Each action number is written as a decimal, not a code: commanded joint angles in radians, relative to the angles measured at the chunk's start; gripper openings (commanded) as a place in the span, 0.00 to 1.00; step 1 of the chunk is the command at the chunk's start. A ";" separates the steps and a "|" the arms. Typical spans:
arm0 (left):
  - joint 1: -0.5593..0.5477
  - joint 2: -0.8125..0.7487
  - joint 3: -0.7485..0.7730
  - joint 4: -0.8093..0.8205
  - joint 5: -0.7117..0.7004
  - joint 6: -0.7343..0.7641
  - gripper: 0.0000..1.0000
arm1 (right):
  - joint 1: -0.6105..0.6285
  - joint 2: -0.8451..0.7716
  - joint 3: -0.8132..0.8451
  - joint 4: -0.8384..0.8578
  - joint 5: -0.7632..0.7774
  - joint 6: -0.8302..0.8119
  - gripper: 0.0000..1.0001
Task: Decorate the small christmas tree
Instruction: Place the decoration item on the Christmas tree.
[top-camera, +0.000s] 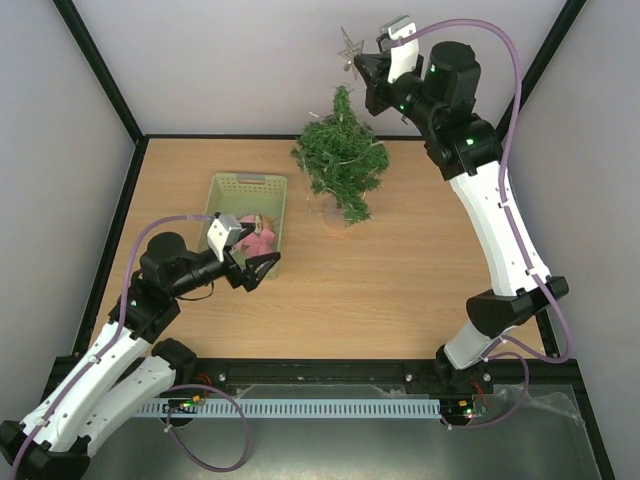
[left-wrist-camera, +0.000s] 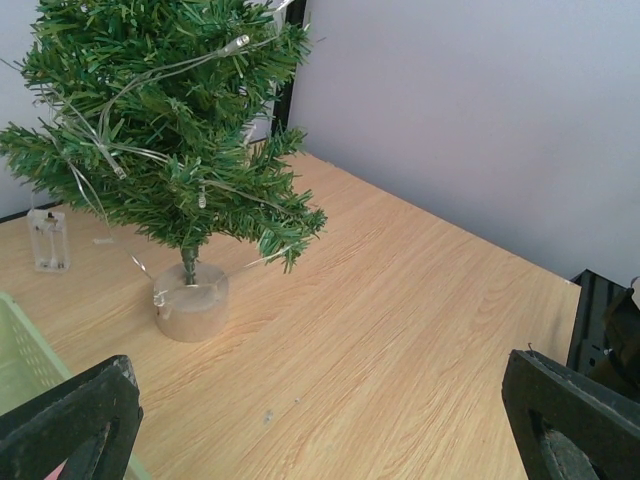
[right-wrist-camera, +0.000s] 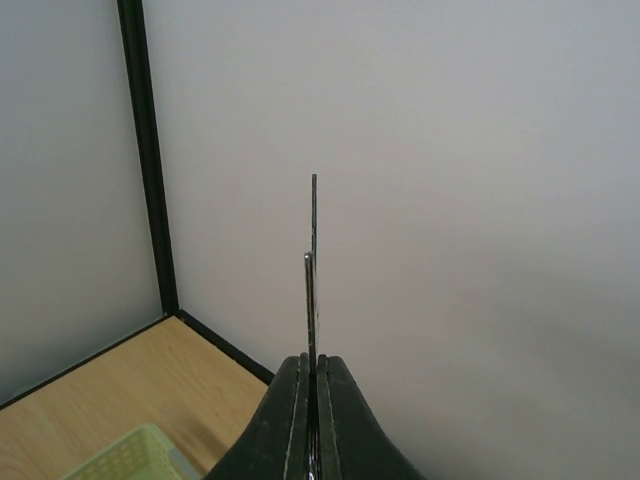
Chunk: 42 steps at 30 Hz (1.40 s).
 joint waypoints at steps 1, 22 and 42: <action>0.007 -0.002 -0.004 0.007 0.012 0.008 1.00 | 0.005 0.029 0.027 -0.065 0.020 -0.012 0.02; 0.012 0.003 -0.003 0.010 0.020 0.009 1.00 | 0.007 0.048 0.149 -0.184 0.048 0.004 0.02; 0.015 0.006 -0.006 0.012 0.030 0.006 1.00 | 0.035 0.030 0.155 -0.256 0.076 -0.005 0.02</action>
